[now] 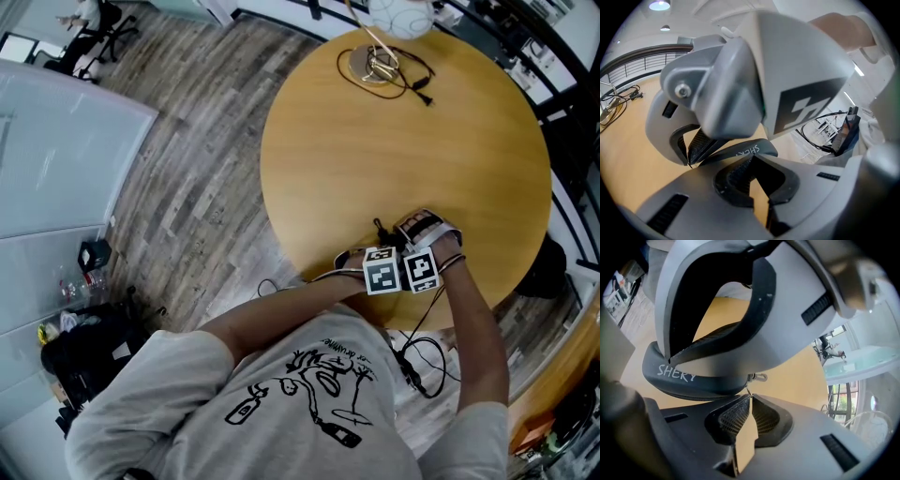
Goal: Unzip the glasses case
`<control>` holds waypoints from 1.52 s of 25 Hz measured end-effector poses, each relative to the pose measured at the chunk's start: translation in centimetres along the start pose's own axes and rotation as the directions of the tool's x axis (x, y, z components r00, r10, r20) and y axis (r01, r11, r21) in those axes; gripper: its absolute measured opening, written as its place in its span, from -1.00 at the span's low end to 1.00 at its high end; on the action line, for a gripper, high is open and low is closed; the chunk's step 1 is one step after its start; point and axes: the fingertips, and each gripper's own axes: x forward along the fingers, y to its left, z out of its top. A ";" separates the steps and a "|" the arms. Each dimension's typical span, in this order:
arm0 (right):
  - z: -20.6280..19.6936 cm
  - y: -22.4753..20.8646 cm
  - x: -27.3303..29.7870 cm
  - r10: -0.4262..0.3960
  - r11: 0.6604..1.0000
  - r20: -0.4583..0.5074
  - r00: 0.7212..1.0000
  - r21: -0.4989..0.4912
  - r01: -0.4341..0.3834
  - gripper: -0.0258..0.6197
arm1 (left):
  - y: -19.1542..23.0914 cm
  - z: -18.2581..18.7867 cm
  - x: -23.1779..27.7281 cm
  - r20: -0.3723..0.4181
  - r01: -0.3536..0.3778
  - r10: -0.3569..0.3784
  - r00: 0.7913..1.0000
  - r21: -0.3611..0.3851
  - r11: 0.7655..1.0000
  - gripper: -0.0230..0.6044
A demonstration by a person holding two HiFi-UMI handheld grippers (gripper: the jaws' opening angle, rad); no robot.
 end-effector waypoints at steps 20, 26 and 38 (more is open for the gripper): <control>-5.3 3.7 -12.5 -0.301 -0.196 -0.193 0.934 0.971 0.137 -0.85 | -0.8 1.5 -3.2 0.127 0.022 -0.004 0.992 -0.144 0.989 -0.91; -2.9 0.4 -18.5 -0.440 -0.431 -0.259 0.860 0.901 0.051 -0.85 | -0.8 5.0 -9.2 0.340 -0.042 0.103 0.935 -0.181 0.983 -0.91; 4.1 -8.0 -28.8 -0.611 -0.487 -0.293 0.735 0.871 -0.058 -0.85 | -6.3 11.6 -24.4 0.641 -0.042 0.148 0.753 -0.179 0.983 -0.91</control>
